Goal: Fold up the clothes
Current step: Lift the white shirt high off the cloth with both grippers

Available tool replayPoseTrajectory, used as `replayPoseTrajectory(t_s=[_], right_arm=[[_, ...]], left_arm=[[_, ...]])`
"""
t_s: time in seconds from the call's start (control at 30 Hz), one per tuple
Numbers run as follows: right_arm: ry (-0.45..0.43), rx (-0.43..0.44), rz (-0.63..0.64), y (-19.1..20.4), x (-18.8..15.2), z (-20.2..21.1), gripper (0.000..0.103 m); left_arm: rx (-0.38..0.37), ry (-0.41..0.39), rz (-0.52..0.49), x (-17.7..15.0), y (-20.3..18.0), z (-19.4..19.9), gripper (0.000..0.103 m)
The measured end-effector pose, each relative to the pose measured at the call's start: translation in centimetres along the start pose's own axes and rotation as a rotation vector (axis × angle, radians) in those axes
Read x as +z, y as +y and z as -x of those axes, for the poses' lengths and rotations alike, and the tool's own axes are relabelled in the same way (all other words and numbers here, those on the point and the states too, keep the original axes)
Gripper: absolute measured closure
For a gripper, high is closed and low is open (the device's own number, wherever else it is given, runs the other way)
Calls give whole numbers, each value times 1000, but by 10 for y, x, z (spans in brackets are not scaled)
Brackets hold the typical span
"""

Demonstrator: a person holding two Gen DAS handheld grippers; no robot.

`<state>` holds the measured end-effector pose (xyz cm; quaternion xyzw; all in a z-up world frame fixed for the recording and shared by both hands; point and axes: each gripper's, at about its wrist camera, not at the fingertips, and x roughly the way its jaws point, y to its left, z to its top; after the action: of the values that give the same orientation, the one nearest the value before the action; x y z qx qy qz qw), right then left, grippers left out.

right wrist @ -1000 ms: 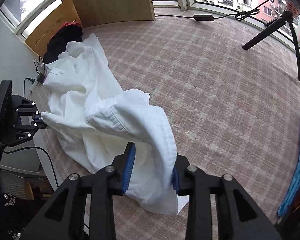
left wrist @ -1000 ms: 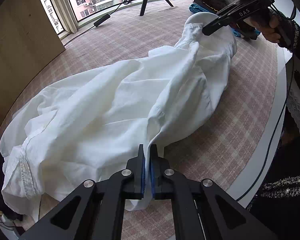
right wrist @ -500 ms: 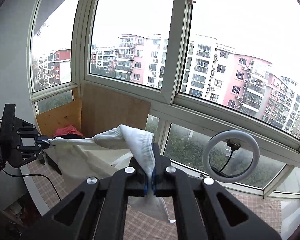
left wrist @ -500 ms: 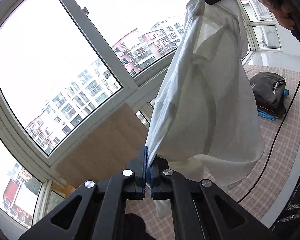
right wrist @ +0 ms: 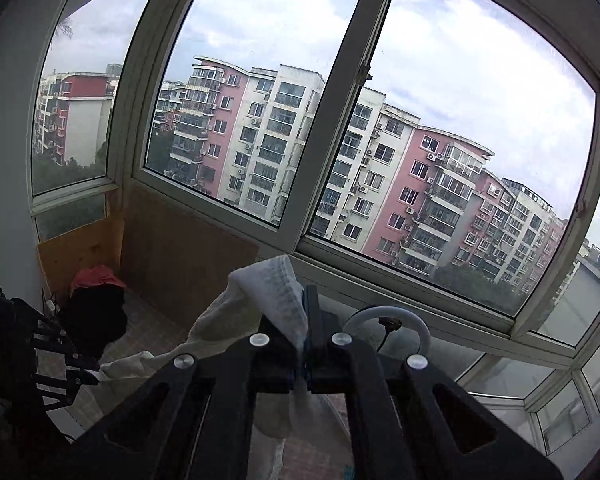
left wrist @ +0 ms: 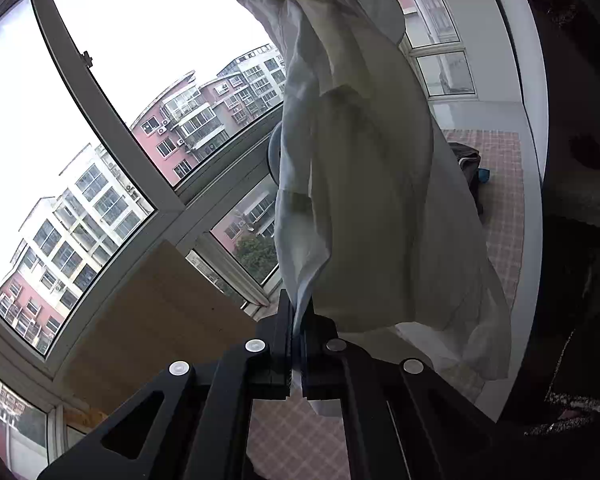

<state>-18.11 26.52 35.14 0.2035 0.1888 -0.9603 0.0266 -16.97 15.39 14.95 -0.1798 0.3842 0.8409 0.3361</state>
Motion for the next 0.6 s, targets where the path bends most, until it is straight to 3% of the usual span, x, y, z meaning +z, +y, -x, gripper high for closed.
replayPoseTrajectory(t_s=[0.03,0.13,0.2,0.23,0.3,0.33,0.4,0.5,0.6], right_arm=[[0,-1,-3,0,-3,5,101],[-49,-34,-47,-8,-8,27,101],[24,-75,-30,-8,-14,22,101],[28,-70,-29,-9,-18,28,101],[-59,-34,-57,-13,-25,56,101],[-64,-30,-60,-14,-29,63,101],[-1,-48,-46,-17,-38,62,101],[-16,-12,-51,-25,-54,86,101],[-41,34,-66,-39,-65,113,101]], left_arm=[[31,0,-18,0,0,2,101],[-23,-62,85,0,7,16,101],[72,4,21,-1,-8,18,101],[113,-8,-16,-1,-17,29,101],[92,-92,-13,1,-28,57,101],[93,-74,-1,3,-31,60,100],[174,-2,-9,6,-35,58,101],[189,-10,27,12,-45,81,100],[264,-5,9,21,-53,104,99]])
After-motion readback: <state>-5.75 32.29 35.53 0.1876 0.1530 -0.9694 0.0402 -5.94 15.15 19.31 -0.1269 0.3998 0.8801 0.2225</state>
